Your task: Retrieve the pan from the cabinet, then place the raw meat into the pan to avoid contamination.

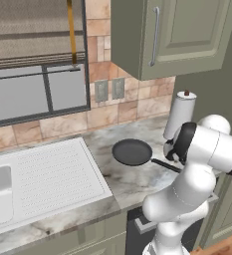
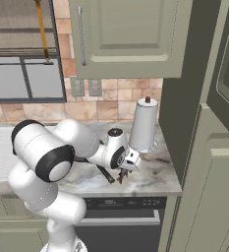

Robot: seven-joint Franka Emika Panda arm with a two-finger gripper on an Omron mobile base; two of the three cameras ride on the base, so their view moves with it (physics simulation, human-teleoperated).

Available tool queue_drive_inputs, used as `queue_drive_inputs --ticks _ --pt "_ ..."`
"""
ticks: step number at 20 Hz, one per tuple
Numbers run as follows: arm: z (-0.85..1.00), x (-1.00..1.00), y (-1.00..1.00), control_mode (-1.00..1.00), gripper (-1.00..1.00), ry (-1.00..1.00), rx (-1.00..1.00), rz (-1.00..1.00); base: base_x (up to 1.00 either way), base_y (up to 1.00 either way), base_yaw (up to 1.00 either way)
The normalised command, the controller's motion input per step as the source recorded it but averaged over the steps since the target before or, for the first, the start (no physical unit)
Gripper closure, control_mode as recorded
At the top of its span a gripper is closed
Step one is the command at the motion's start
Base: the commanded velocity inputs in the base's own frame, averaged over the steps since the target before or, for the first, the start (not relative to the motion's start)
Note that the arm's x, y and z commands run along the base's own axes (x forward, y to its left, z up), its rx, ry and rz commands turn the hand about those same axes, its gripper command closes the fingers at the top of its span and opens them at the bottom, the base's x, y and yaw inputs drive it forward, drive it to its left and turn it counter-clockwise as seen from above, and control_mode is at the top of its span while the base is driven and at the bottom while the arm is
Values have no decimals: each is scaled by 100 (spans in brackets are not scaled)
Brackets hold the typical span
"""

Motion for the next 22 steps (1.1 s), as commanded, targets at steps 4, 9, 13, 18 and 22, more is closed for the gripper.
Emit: queue_drive_inputs --ticks 4,9,13,18,22 --pt "0 4 0 -100 100 0 0 0 0 0 0" --pt "7 0 0 -100 100 0 0 0 0 0 0" --pt "34 0 0 -100 100 0 0 0 0 0 0" --pt "49 0 0 -100 100 -2 0 0 0 0 0" --pt "50 0 2 -100 100 -1 0 0 0 0 0"
